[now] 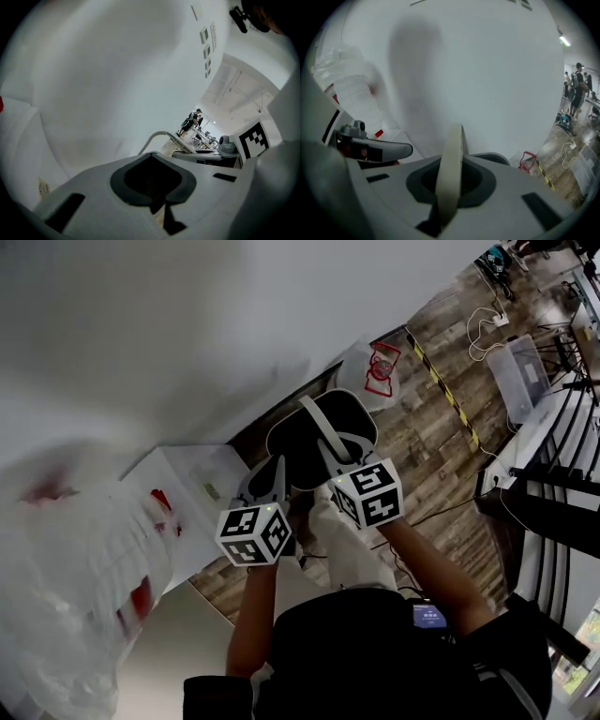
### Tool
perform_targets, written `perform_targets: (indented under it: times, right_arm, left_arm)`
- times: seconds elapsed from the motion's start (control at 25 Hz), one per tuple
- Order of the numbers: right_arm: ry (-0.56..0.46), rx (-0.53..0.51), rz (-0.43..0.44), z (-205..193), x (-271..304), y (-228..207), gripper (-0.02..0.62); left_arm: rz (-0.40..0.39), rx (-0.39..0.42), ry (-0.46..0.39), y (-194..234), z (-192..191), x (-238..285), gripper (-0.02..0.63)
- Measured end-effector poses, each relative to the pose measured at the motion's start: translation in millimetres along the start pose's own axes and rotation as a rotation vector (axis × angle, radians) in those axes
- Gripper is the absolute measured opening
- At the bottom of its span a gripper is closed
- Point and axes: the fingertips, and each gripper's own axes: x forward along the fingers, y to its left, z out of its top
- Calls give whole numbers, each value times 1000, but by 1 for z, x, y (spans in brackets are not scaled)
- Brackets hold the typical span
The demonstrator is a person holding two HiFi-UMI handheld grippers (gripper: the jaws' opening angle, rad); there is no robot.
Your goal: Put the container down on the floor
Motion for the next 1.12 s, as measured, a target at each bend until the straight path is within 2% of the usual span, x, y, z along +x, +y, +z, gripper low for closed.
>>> perform_targets:
  times: [0.24,0.44,0.8,1.12]
  right_arm:
    - [78,22,24,-34,29,-11,34]
    - [122,16,34,-62,50,-14,34]
    - [195,52,38,-124,99,-19,34]
    - [227,125,28,-165,141,-38,34]
  left_arm:
    - [39,0,68,9,-44,20,14]
    - [103,-23,64,35,-66,32,14]
    - [105,-115,138,65,-120,54,14]
    - [137,-124,194,101,-168,85,14]
